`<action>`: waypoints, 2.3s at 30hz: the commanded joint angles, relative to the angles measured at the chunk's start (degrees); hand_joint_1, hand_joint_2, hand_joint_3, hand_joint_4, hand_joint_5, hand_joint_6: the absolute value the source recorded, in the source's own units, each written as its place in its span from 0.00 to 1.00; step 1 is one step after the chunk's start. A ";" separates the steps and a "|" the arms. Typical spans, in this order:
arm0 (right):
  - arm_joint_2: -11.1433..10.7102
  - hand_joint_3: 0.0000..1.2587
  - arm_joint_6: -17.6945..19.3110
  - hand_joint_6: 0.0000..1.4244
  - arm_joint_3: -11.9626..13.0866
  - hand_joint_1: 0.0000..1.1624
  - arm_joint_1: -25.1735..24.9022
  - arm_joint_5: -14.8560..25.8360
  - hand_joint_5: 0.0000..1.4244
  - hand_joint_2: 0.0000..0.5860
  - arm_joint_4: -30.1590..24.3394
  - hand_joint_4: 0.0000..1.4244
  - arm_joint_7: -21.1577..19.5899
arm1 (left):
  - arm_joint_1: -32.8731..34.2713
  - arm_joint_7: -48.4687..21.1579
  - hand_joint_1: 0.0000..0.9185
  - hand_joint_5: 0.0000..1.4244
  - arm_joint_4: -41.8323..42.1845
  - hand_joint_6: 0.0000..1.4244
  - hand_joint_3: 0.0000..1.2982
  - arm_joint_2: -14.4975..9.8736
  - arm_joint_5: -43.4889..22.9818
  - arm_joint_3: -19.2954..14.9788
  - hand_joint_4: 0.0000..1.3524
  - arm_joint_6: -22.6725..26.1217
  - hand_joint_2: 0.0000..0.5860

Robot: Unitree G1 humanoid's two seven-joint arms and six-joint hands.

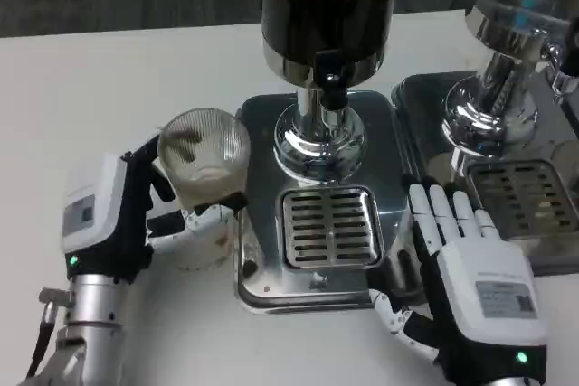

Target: Grasp the cup under the faucet to collect the drink, then remove the cup.

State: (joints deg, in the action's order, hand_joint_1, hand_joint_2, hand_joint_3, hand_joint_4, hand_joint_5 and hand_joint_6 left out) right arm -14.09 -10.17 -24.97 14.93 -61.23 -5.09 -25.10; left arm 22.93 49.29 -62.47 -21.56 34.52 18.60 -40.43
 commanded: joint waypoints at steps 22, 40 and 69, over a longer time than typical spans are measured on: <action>0.32 0.00 -0.23 0.04 -0.07 0.35 2.06 -0.22 0.00 0.71 -2.29 0.00 -0.12 | 2.72 -3.54 0.60 0.65 1.67 0.80 0.39 3.81 5.89 5.86 0.51 -2.53 0.11; 0.98 0.00 -0.95 0.04 0.11 0.35 3.72 -0.27 0.00 0.71 -3.69 0.00 0.13 | 8.95 -8.46 0.51 0.64 -7.96 0.82 0.31 8.12 7.80 11.82 0.41 4.12 0.10; -0.35 0.00 1.61 0.03 2.25 0.35 1.57 3.71 0.00 0.67 -1.85 0.00 0.56 | 0.86 -13.48 0.00 0.24 4.03 0.17 0.01 1.90 -4.07 0.61 0.06 -8.40 0.00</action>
State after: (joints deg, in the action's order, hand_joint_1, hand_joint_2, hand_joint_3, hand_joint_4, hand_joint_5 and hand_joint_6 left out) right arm -14.28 -9.29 -23.12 16.55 -58.52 -7.17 -24.89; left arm 25.92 36.71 -61.38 -18.53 31.71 20.81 -47.11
